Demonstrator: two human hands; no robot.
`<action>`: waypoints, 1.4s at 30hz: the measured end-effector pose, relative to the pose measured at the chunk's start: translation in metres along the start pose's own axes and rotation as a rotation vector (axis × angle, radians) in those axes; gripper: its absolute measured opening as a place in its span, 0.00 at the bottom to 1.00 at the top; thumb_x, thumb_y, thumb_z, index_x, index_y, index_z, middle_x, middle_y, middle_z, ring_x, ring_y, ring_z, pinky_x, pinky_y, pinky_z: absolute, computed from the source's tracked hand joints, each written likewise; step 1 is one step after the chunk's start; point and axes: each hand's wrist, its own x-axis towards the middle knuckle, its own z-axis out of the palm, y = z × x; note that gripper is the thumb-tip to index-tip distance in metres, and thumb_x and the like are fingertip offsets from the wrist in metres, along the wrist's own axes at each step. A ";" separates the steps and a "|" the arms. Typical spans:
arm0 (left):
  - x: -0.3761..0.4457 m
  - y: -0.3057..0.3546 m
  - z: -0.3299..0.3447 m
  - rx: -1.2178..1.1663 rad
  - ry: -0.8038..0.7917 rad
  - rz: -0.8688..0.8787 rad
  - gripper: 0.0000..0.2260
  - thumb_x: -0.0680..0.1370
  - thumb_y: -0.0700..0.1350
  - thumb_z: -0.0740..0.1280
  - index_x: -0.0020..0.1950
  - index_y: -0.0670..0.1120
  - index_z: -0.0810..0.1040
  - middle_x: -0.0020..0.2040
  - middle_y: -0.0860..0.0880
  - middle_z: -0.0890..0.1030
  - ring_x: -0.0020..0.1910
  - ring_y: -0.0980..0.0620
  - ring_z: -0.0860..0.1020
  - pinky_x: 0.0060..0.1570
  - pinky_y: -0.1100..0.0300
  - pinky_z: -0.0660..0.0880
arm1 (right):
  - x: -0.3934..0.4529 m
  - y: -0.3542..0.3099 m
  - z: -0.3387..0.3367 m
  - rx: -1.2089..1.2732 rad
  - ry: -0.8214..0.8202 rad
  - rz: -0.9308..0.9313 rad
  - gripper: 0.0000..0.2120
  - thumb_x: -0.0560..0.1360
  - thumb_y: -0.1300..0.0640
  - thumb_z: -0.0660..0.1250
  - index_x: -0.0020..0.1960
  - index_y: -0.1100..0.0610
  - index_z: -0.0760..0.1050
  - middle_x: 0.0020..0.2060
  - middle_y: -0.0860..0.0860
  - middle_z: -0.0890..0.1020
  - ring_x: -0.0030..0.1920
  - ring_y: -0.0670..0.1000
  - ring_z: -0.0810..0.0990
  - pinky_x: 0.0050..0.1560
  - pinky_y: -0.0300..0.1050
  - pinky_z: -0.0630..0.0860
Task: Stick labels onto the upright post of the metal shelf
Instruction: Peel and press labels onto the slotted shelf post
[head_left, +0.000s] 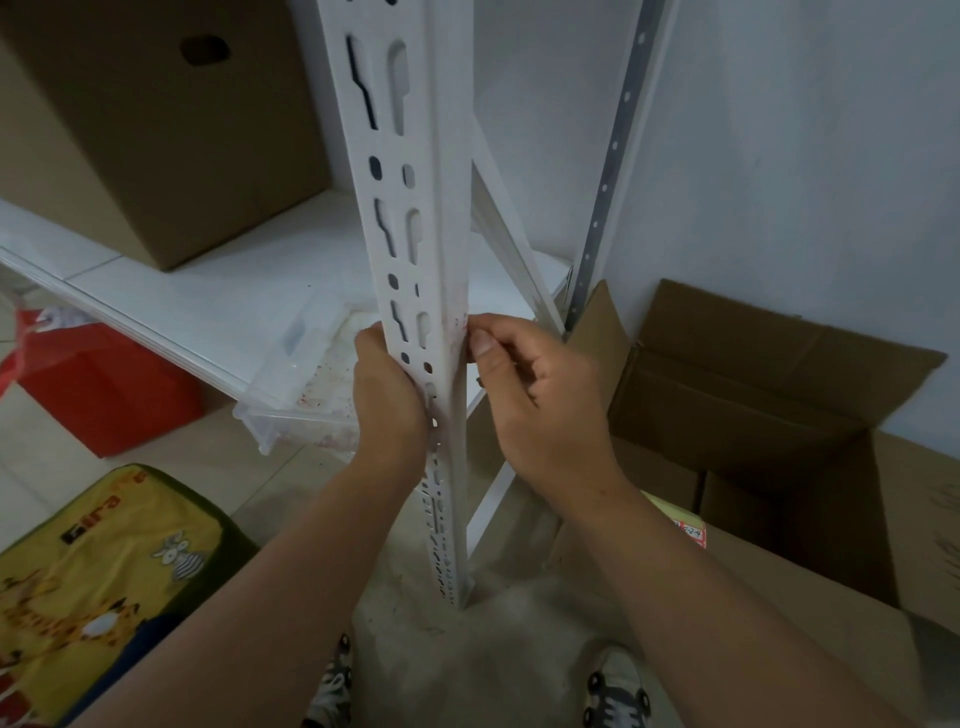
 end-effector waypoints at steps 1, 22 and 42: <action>0.000 0.000 0.000 0.004 0.000 0.002 0.19 0.81 0.52 0.50 0.39 0.48 0.75 0.36 0.50 0.78 0.40 0.49 0.77 0.49 0.52 0.75 | 0.001 0.000 0.000 -0.002 -0.003 -0.005 0.10 0.80 0.58 0.64 0.59 0.57 0.79 0.49 0.41 0.81 0.51 0.42 0.81 0.51 0.39 0.79; -0.003 0.003 0.001 -0.018 -0.010 -0.023 0.23 0.81 0.49 0.51 0.26 0.52 0.70 0.24 0.55 0.73 0.24 0.59 0.71 0.36 0.58 0.69 | 0.005 -0.004 0.007 0.105 0.067 0.029 0.06 0.79 0.60 0.64 0.50 0.53 0.80 0.41 0.38 0.81 0.44 0.43 0.82 0.45 0.41 0.80; -0.004 0.006 0.000 0.022 0.012 -0.010 0.20 0.81 0.48 0.51 0.30 0.51 0.70 0.25 0.55 0.74 0.30 0.54 0.72 0.39 0.56 0.71 | 0.011 -0.003 -0.001 -0.292 0.083 -0.238 0.07 0.76 0.58 0.67 0.50 0.60 0.81 0.42 0.50 0.84 0.41 0.43 0.80 0.40 0.36 0.79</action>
